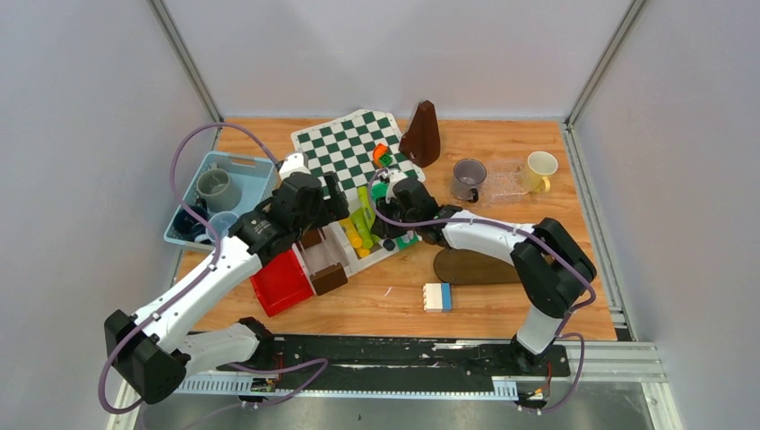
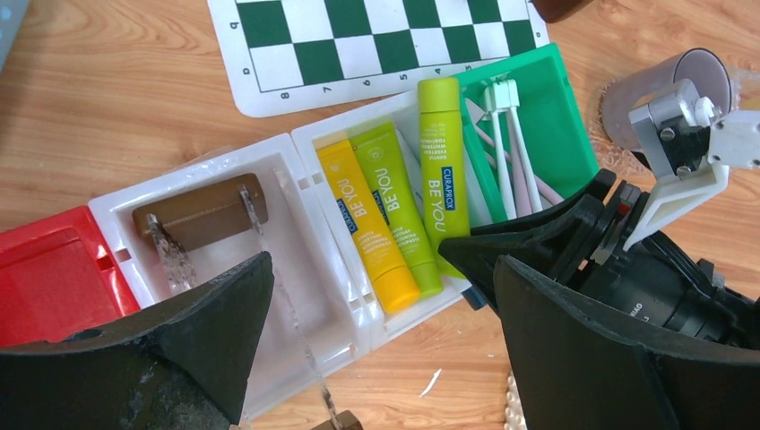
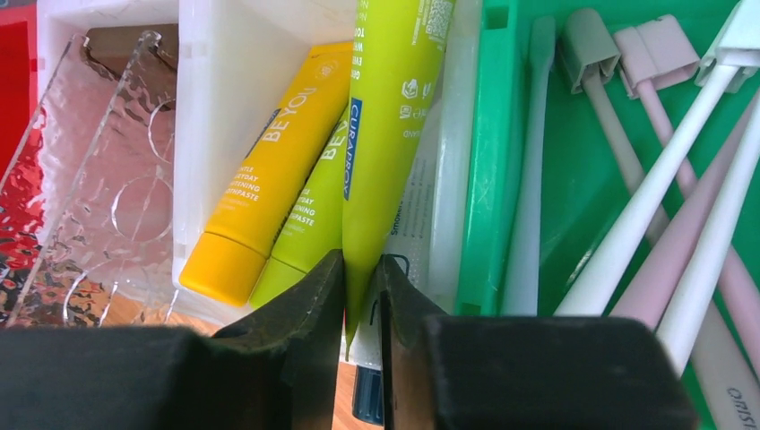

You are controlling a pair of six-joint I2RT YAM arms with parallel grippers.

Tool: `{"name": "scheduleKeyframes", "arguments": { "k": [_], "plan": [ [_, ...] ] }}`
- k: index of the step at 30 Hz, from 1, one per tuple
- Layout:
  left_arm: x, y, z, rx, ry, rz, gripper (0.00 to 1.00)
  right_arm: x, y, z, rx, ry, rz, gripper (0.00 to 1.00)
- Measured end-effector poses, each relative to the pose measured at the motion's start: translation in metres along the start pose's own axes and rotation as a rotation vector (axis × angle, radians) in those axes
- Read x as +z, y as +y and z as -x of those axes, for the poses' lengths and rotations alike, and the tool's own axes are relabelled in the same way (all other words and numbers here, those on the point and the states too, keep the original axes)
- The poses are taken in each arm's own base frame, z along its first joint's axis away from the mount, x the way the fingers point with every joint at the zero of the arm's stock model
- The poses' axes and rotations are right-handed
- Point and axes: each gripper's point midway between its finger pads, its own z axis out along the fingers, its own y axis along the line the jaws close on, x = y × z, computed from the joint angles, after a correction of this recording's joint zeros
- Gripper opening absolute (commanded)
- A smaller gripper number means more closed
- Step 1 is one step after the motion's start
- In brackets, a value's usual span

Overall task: Prepare toiletry sets of a toothbrush and toothpaste on the tray
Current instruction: Pick up the toothpaste from the storage box.

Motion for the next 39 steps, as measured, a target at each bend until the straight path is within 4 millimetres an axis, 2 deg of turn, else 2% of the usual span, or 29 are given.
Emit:
{"name": "scheduleKeyframes", "arguments": {
  "k": [5, 9, 18, 19, 23, 29, 34, 39],
  "plan": [
    [-0.005, 0.002, 0.006, 0.049, -0.025, -0.014, 1.00, 0.001, 0.000, 0.001, -0.006, 0.001, 0.001, 0.00],
    [-0.010, 0.002, 0.013, 0.118, -0.048, -0.033, 1.00, -0.006, 0.002, 0.002, -0.020, 0.012, 0.003, 0.00],
    [-0.030, -0.015, 0.038, 0.390, -0.149, -0.188, 1.00, -0.056, 0.027, 0.022, -0.076, 0.014, 0.057, 0.00],
    [-0.031, -0.017, 0.041, 0.421, -0.159, -0.204, 1.00, -0.068, 0.032, 0.026, -0.085, 0.006, 0.070, 0.00],
    [-0.030, -0.025, 0.052, 0.489, -0.163, -0.292, 1.00, -0.091, 0.039, 0.030, -0.109, -0.006, 0.090, 0.00],
    [-0.021, -0.043, 0.067, 0.432, -0.166, -0.469, 1.00, -0.131, 0.052, 0.039, -0.128, -0.041, 0.150, 0.00],
    [-0.014, -0.075, 0.060, 0.352, -0.099, -0.654, 1.00, -0.164, 0.068, 0.047, -0.162, -0.100, 0.222, 0.00],
    [-0.011, -0.100, 0.054, 0.255, -0.029, -0.790, 1.00, -0.175, 0.073, 0.050, -0.192, -0.126, 0.244, 0.00]
  ]
}}
